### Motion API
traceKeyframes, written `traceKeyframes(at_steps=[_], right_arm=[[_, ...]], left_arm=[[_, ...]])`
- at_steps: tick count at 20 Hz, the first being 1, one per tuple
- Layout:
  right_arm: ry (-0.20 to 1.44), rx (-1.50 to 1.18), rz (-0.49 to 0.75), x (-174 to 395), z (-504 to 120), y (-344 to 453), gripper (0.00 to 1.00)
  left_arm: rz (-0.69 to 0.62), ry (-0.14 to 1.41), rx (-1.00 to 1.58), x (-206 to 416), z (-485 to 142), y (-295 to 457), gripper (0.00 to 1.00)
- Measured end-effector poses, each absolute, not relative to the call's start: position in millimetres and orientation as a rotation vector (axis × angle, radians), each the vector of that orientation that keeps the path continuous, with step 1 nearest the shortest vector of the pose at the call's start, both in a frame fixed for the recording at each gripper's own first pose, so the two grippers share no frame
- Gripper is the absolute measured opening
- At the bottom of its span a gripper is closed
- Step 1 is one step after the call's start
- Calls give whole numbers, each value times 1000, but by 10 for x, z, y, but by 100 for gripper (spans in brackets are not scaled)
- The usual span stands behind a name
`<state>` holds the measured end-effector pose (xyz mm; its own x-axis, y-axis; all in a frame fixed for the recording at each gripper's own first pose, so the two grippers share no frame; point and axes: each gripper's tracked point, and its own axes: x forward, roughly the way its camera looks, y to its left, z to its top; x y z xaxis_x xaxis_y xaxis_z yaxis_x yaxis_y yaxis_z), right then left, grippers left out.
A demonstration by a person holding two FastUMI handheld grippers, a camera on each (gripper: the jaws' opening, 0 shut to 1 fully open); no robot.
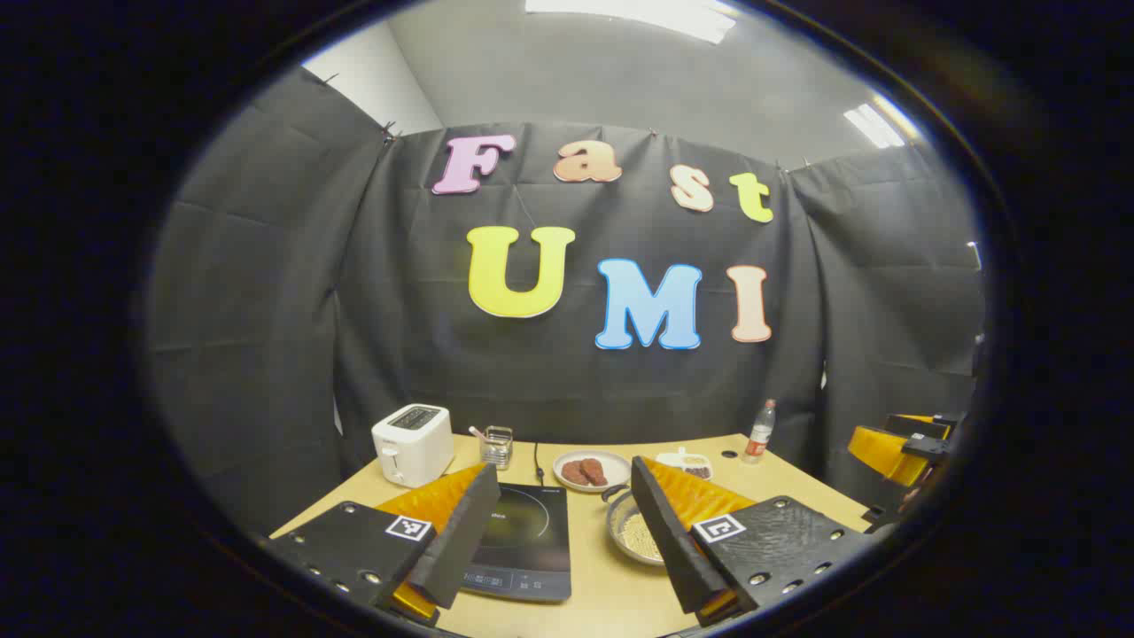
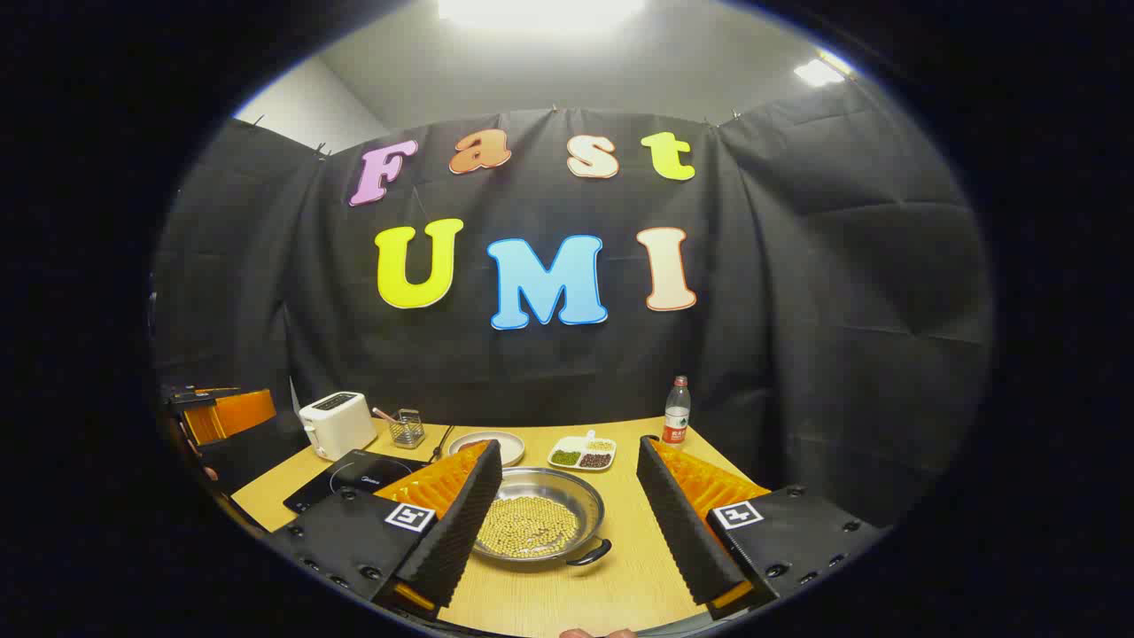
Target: First push the handle of the pot to place it horizontally, then grasp the pot with both hands and set it on the induction cooktop.
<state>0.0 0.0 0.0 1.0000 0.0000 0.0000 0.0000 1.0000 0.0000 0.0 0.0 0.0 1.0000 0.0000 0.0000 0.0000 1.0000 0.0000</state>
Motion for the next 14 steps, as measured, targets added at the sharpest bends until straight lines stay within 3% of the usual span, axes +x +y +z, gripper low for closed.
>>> traceKeyframes(at_steps=[8,14], right_arm=[[22,-14,-34,-29,-26,58,98],[20,-20,-40,-35,-9,136,98]], left_arm=[[-53,-11,53,55,39,-5,91],[-80,-23,59,10,41,23,88]])
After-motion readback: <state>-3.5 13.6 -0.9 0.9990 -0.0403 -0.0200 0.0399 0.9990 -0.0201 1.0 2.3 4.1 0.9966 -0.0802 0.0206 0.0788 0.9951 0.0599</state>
